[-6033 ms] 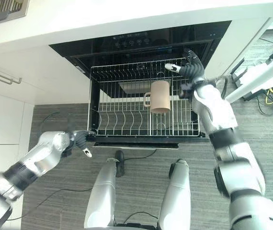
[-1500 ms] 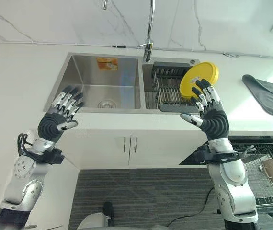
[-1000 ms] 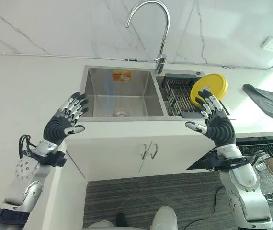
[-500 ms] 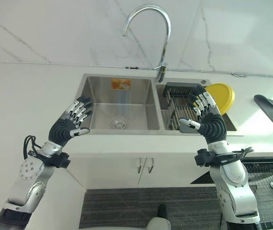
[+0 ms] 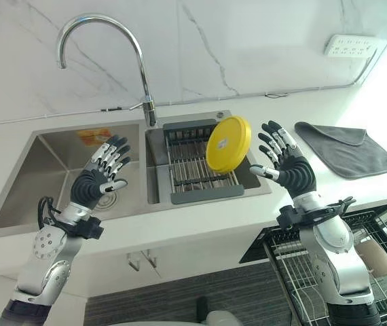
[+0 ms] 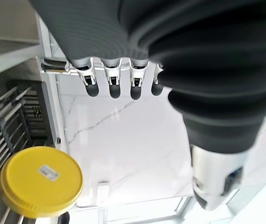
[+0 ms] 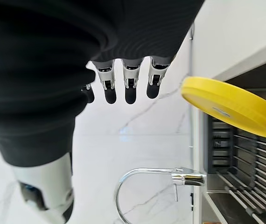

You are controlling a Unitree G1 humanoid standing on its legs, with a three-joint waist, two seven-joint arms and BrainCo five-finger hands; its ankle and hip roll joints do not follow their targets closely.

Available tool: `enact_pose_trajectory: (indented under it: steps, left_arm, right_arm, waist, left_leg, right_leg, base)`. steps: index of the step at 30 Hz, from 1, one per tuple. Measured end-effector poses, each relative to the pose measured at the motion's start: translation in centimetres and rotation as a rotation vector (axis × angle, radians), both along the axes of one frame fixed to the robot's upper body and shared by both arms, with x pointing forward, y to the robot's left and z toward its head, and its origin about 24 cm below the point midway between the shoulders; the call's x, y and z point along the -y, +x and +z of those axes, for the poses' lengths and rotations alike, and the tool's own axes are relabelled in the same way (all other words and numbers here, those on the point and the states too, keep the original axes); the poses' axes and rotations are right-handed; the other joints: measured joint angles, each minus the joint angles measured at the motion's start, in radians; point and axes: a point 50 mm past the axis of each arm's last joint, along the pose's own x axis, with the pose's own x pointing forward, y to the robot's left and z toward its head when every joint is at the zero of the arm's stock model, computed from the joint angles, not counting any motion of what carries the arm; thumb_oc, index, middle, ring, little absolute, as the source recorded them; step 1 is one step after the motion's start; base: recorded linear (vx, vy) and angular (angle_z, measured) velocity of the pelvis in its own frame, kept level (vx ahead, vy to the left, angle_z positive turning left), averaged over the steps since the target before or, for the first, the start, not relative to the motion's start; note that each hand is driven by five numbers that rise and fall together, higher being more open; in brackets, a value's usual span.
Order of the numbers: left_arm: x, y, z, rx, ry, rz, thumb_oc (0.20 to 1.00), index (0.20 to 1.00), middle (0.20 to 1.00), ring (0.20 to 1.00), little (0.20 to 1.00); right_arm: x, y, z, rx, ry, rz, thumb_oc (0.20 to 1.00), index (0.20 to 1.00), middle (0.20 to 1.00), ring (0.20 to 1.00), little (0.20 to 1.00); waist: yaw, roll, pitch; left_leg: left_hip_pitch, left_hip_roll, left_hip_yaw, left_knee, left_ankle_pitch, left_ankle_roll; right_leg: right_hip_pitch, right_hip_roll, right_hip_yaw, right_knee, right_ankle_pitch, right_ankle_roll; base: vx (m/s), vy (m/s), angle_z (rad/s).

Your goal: Place the dishes in the dishwasher.

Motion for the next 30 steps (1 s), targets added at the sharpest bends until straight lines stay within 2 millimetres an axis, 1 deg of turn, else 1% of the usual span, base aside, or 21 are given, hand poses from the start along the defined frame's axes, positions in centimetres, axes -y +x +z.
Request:
enact_pose_trajectory:
  steps: [1, 2, 3, 4, 5, 6, 7, 9, 10, 11, 12, 13, 16, 18, 22, 24, 25, 27, 28, 29, 30]
  left_arm:
    - [0.0, -0.1, -0.2, -0.006, 0.003, 0.000, 1.000, 1.000, 1.000, 1.000, 1.000]
    - [0.0, -0.2, -0.2, -0.005, 0.015, 0.003, 1.000, 1.000, 1.000, 1.000, 1.000]
    - [0.1, -0.3, -0.4, -0.008, 0.026, 0.005, 1.000, 1.000, 1.000, 1.000, 1.000]
    - [0.1, -0.3, -0.4, -0.009, 0.027, 0.003, 1.000, 1.000, 1.000, 1.000, 1.000]
    - [0.1, -0.2, -0.3, -0.002, 0.027, 0.000, 1.000, 1.000, 1.000, 1.000, 1.000]
    - [0.5, 0.0, -0.1, 0.012, 0.025, -0.010, 1.000, 1.000, 1.000, 1.000, 1.000]
    - [1.2, 0.2, 0.2, 0.032, 0.023, -0.036, 1.000, 1.000, 1.000, 1.000, 1.000]
    - [2.2, 0.5, 0.7, 0.063, 0.055, -0.065, 1.000, 1.000, 1.000, 1.000, 1.000]
    - [2.1, 0.5, 0.7, 0.064, 0.053, -0.057, 1.000, 1.000, 1.000, 1.000, 1.000]
    - [2.1, 0.5, 0.8, 0.065, 0.050, -0.052, 1.000, 1.000, 1.000, 1.000, 1.000]
    - [2.0, 0.5, 0.8, 0.064, 0.050, -0.051, 1.000, 1.000, 1.000, 1.000, 1.000]
    - [2.1, 0.5, 0.8, 0.067, 0.049, -0.051, 1.000, 1.000, 1.000, 1.000, 1.000]
    - [2.1, 0.6, 1.0, 0.074, 0.049, -0.050, 1.000, 1.000, 1.000, 1.000, 1.000]
    - [1.9, 0.7, 1.3, 0.084, 0.065, -0.049, 1.000, 1.000, 1.000, 1.000, 1.000]
    - [1.7, 0.7, 1.4, 0.084, 0.083, -0.046, 1.000, 1.000, 1.000, 1.000, 1.000]
    - [1.6, 0.7, 1.4, 0.084, 0.085, -0.042, 1.000, 1.000, 1.000, 1.000, 1.000]
    - [1.7, 0.7, 1.4, 0.085, 0.084, -0.042, 1.000, 1.000, 1.000, 1.000, 1.000]
    - [1.7, 0.7, 1.4, 0.083, 0.088, -0.046, 1.000, 1.000, 1.000, 1.000, 1.000]
    - [1.6, 0.7, 1.4, 0.082, 0.094, -0.049, 1.000, 1.000, 1.000, 1.000, 1.000]
    - [1.7, 0.8, 1.5, 0.088, 0.100, -0.057, 1.000, 1.000, 1.000, 1.000, 1.000]
    - [1.7, 1.0, 1.9, 0.106, 0.108, -0.064, 1.000, 1.000, 1.000, 1.000, 1.000]
  right_arm:
    - [-0.3, -0.2, 0.3, 0.015, 0.004, 0.008, 1.000, 1.000, 1.000, 1.000, 1.000]
    - [-0.4, -0.2, 0.4, 0.020, 0.004, 0.013, 1.000, 1.000, 1.000, 1.000, 1.000]
    - [-0.8, -0.1, 0.2, 0.014, 0.007, 0.023, 1.000, 1.000, 1.000, 1.000, 1.000]
    - [-1.2, 0.0, 0.0, 0.003, 0.008, 0.039, 1.000, 1.000, 1.000, 1.000, 1.000]
    - [-1.4, 0.1, -0.3, -0.010, 0.008, 0.042, 1.000, 1.000, 1.000, 1.000, 1.000]
    - [-1.3, -0.1, -0.6, -0.022, 0.009, 0.031, 1.000, 1.000, 1.000, 1.000, 1.000]
    - [-1.1, -0.2, -1.0, -0.036, 0.005, 0.020, 1.000, 1.000, 1.000, 1.000, 1.000]
    - [-1.1, -0.1, -0.4, -0.005, 0.004, 0.015, 1.000, 1.000, 1.000, 1.000, 1.000]
    - [-0.8, -0.1, -0.3, 0.003, 0.005, 0.001, 1.000, 1.000, 1.000, 1.000, 1.000]
    - [-0.2, -0.7, -0.4, -0.002, 0.000, -0.016, 1.000, 1.000, 1.000, 1.000, 1.000]
    - [-0.2, -1.0, -0.6, -0.011, -0.001, -0.014, 1.000, 1.000, 1.000, 1.000, 1.000]
    - [-0.3, -1.4, -0.8, -0.018, -0.004, -0.002, 1.000, 1.000, 1.000, 1.000, 1.000]
    - [-0.3, -1.5, -0.8, -0.017, -0.006, 0.007, 1.000, 1.000, 1.000, 1.000, 1.000]
    - [-0.5, -1.4, -0.7, -0.008, 0.000, 0.012, 1.000, 1.000, 1.000, 1.000, 1.000]
    - [-0.8, -1.1, -0.2, 0.030, 0.009, 0.015, 1.000, 1.000, 1.000, 1.000, 1.000]
    - [-0.9, -1.0, -0.1, 0.036, 0.015, 0.008, 1.000, 1.000, 1.000, 1.000, 1.000]
    - [-1.1, -0.8, 0.1, 0.043, 0.020, 0.012, 1.000, 1.000, 1.000, 1.000, 1.000]
    - [-1.1, -0.8, 0.3, 0.062, 0.026, 0.013, 1.000, 1.000, 1.000, 1.000, 1.000]
    - [-1.1, -0.9, 0.2, 0.069, 0.029, 0.010, 1.000, 1.000, 1.000, 1.000, 1.000]
    - [-1.0, -1.1, 0.0, 0.067, 0.032, 0.007, 1.000, 1.000, 1.000, 1.000, 1.000]
    - [-1.1, -1.1, 0.0, 0.074, 0.045, 0.009, 1.000, 1.000, 1.000, 1.000, 1.000]
  waist:
    - [0.007, -0.012, 0.004]
    - [0.018, -0.015, 0.006]
    - [0.029, -0.014, 0.008]
    - [0.030, 0.001, 0.011]
    - [0.027, 0.013, 0.016]
    - [0.024, 0.020, 0.019]
    - [0.021, 0.017, 0.020]
    - [0.020, 0.027, 0.016]
    - [0.004, 0.032, 0.021]
    - [0.004, 0.046, 0.029]
    - [0.004, 0.049, 0.028]
    - [0.001, 0.045, 0.028]
    - [0.000, 0.031, 0.028]
    - [0.010, 0.010, 0.028]
    - [0.014, -0.023, 0.030]
    - [0.014, -0.027, 0.033]
    - [0.011, -0.027, 0.034]
    - [0.012, -0.014, 0.047]
    - [0.012, -0.014, 0.051]
    - [0.006, -0.017, 0.053]
    - [0.021, -0.021, 0.051]
  left_leg:
    - [-0.070, -0.072, 0.017, 0.007, -0.083, 0.021]
    - [-0.086, -0.144, 0.040, -0.082, -0.120, 0.064]
    - [-0.079, -0.216, 0.063, -0.226, -0.142, 0.099]
    - [-0.062, -0.274, 0.081, -0.356, -0.136, 0.111]
    - [-0.058, -0.289, 0.110, -0.419, -0.125, 0.119]
    - [-0.056, -0.289, 0.148, -0.449, -0.115, 0.129]
    - [-0.056, -0.287, 0.176, -0.449, -0.113, 0.131]
    - [0.010, -0.269, 0.158, -0.530, -0.112, 0.133]
    - [0.087, -0.291, 0.152, -0.666, -0.054, 0.155]
    - [0.108, -0.293, 0.136, -0.666, -0.002, 0.209]
    - [0.117, -0.298, 0.136, -0.666, 0.010, 0.226]
    - [0.124, -0.314, 0.134, -0.666, -0.003, 0.241]
    - [0.115, -0.347, 0.116, -0.663, -0.014, 0.249]
    - [0.117, -0.357, 0.100, -0.659, -0.015, 0.259]
    - [0.114, -0.362, 0.105, -0.659, -0.025, 0.263]
    - [0.114, -0.362, 0.111, -0.659, -0.031, 0.272]
    - [0.114, -0.356, 0.114, -0.660, -0.033, 0.276]
    - [0.115, -0.324, 0.123, -0.659, -0.038, 0.283]
    - [0.113, -0.319, 0.116, -0.659, -0.037, 0.283]
    - [0.113, -0.316, 0.117, -0.659, -0.033, 0.277]
    - [0.114, -0.313, 0.133, -0.659, -0.025, 0.265]
  right_leg:
    - [0.001, -0.018, -0.001, -0.017, 0.002, 0.005]
    - [0.001, -0.027, -0.003, -0.027, 0.008, 0.015]
    - [0.005, -0.033, -0.004, -0.031, 0.010, 0.018]
    - [0.020, -0.028, -0.021, -0.033, 0.013, 0.019]
    - [0.040, -0.011, -0.038, -0.034, 0.015, 0.024]
    - [0.056, 0.000, -0.061, -0.047, 0.012, 0.019]
    - [0.072, 0.004, -0.070, -0.054, -0.004, -0.003]
    - [0.073, 0.005, -0.053, -0.048, 0.005, 0.025]
    - [0.079, -0.002, -0.050, -0.048, 0.012, 0.036]
    - [0.107, 0.000, -0.050, -0.048, -0.001, 0.056]
    - [0.119, -0.003, -0.049, -0.048, -0.011, 0.070]
    - [0.127, -0.019, -0.050, -0.047, -0.025, 0.092]
    - [0.122, -0.049, -0.056, -0.043, -0.025, 0.107]
    - [0.118, -0.064, -0.054, -0.015, -0.039, 0.130]
    - [0.110, -0.070, -0.051, -0.008, -0.044, 0.139]
    - [0.096, -0.066, -0.050, 0.010, -0.044, 0.140]
    - [0.078, -0.063, -0.049, 0.043, -0.048, 0.147]
    - [-0.012, -0.056, -0.037, 0.214, -0.071, 0.191]
    - [-0.067, -0.058, 0.008, 0.305, -0.096, 0.220]
    - [-0.071, -0.087, 0.021, 0.311, -0.107, 0.228]
    - [-0.063, -0.168, 0.002, 0.243, -0.098, 0.237]
  base:
    - [0.13, 0.003, -0.16]
    - [0.12, 0.022, -0.24]
    - [0.08, 0.024, -0.25]
    - [0.05, 0.040, -0.10]
    - [0.03, 0.059, 0.13]
    - [0.02, 0.099, 0.32]
    - [0.07, 0.243, 0.20]
    - [0.10, 0.289, -0.06]
    - [0.09, 0.211, -0.16]
    - [0.08, 0.192, -0.10]
    - [0.04, 0.119, -0.01]
    - [0.02, 0.087, 0.08]
    - [0.03, 0.102, 0.24]
    - [0.02, 0.098, 0.35]
    - [0.02, 0.073, -0.04]
    - [0.00, 0.082, -0.18]
    - [-0.02, 0.004, -0.25]
    - [-0.01, -0.078, -0.23]
    - [0.01, -0.179, 0.09]
    - [0.03, -0.253, 0.14]
    - [0.04, -0.344, 0.08]
